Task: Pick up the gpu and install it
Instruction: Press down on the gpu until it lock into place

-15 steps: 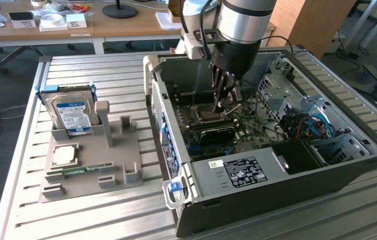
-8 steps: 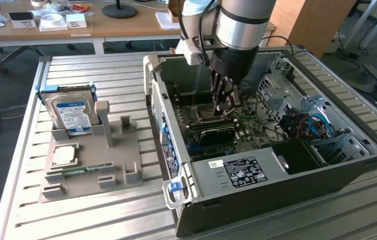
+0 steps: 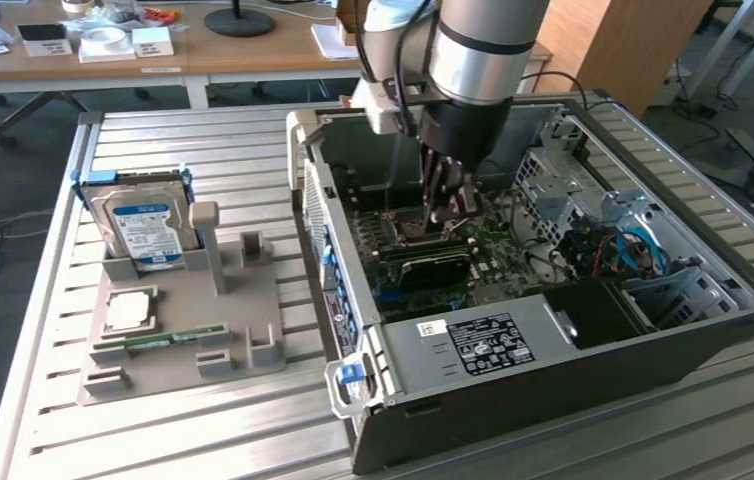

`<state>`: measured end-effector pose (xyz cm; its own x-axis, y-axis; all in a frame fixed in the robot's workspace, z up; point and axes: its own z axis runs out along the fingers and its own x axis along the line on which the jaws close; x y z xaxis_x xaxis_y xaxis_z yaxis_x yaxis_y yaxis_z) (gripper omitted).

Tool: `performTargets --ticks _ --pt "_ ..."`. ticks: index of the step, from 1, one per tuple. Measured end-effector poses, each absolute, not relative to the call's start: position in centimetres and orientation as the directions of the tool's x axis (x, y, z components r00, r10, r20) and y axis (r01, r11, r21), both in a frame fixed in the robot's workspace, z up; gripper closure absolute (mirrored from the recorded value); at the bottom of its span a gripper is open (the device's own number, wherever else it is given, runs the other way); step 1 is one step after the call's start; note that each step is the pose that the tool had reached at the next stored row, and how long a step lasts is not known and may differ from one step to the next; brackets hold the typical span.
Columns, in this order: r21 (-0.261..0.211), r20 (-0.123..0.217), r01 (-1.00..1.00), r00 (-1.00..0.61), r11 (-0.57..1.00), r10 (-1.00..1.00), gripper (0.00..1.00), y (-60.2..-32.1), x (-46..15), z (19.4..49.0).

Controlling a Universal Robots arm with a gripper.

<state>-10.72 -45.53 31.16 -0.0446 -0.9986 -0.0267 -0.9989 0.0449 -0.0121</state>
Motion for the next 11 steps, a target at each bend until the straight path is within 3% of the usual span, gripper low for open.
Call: performTargets --ticks 11 --pt "-0.012 -0.027 -0.999 -0.045 0.045 -0.999 0.89 -45.51 -10.72 30.26"
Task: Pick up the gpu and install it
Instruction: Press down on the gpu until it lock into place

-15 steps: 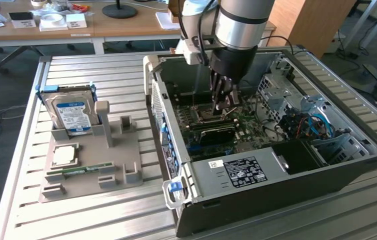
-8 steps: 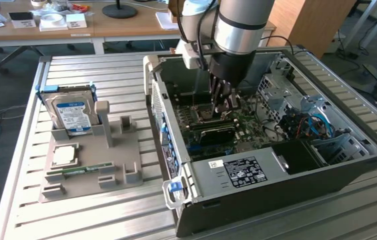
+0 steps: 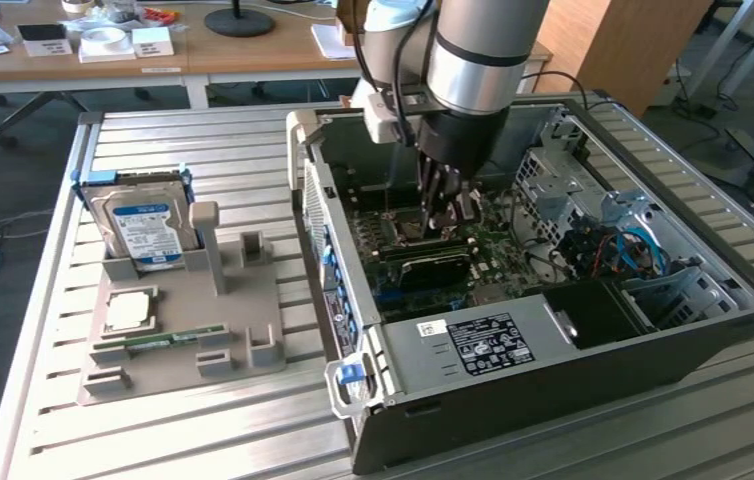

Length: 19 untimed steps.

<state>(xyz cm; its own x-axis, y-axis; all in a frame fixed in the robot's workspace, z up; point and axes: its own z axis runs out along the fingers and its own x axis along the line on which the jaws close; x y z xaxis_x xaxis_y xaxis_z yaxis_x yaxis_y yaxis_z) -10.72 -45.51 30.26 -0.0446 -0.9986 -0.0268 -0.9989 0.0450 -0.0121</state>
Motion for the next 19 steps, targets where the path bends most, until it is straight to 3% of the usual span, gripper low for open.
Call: performTargets --ticks 19 --pt "-0.012 -0.027 -0.999 -0.045 0.045 -0.999 0.89 -45.29 -10.72 29.87"
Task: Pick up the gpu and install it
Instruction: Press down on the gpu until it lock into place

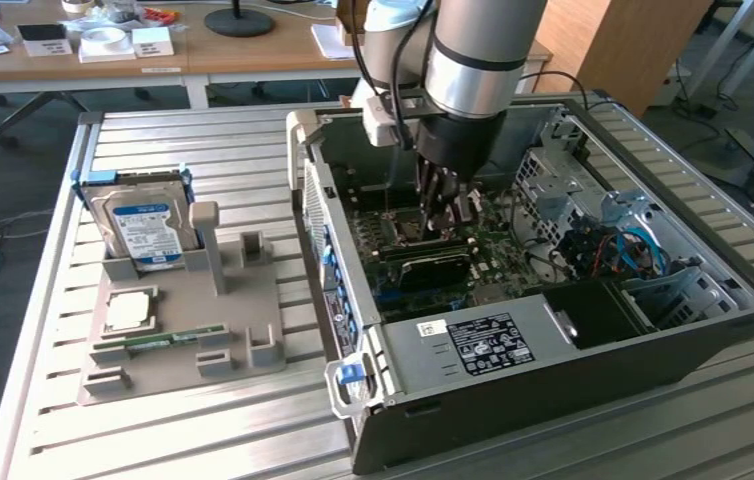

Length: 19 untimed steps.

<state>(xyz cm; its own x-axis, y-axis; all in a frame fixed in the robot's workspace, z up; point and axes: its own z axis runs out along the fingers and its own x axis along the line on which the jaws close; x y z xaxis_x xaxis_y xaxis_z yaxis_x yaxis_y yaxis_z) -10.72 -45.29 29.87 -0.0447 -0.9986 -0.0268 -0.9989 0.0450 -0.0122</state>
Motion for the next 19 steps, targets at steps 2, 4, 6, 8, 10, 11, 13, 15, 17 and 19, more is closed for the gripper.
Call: performTargets --ticks 2,4,6,8,10,11,13,15,17,19 --pt "-0.012 -0.027 -0.999 -0.044 0.045 -0.999 0.89 -45.27 -10.72 29.86" --pt "-0.012 -0.028 -0.999 -0.045 0.045 -0.999 0.89 -45.25 -10.72 29.62" --pt "-0.012 -0.028 -0.999 -0.045 0.045 -0.999 0.89 -45.25 -10.72 29.55" --pt "-0.012 -0.028 -0.999 -0.045 0.045 -0.999 0.89 -45.25 -10.72 29.55" --pt "-0.012 -0.028 -0.999 -0.045 0.045 -0.999 0.89 -45.25 -10.72 29.48" --pt "-0.012 -0.028 -0.999 -0.045 0.045 -0.999 0.89 -45.25 -10.72 29.36" --pt "-0.012 -0.028 -0.999 -0.045 0.045 -0.999 0.89 -45.25 -10.73 29.16" --pt "-0.012 -0.028 -0.999 -0.045 0.045 -0.999 0.89 -45.25 -10.73 28.98" --pt "-0.012 -0.028 -0.999 -0.045 0.045 -0.999 0.89 -45.25 -10.73 28.98" --pt "-0.012 -0.028 -0.999 -0.045 0.045 -0.999 0.89 -45.23 -10.73 28.97"
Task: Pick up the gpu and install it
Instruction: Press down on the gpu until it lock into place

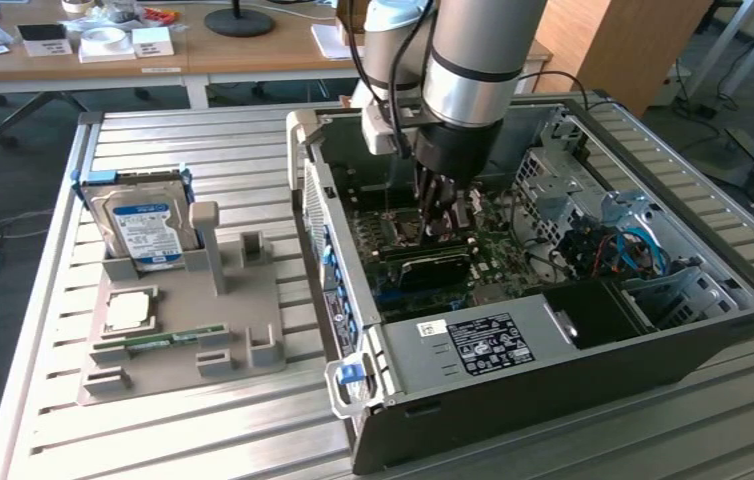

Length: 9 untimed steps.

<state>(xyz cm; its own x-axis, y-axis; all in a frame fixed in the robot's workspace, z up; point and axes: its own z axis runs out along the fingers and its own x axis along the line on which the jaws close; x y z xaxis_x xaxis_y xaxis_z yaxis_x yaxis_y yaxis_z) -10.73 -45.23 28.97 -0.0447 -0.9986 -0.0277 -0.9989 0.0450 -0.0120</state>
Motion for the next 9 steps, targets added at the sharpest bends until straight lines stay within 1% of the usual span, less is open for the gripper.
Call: performTargets --ticks 9 --pt "-0.012 -0.028 -0.999 -0.045 0.045 -0.999 0.89 -45.05 -10.77 28.49"
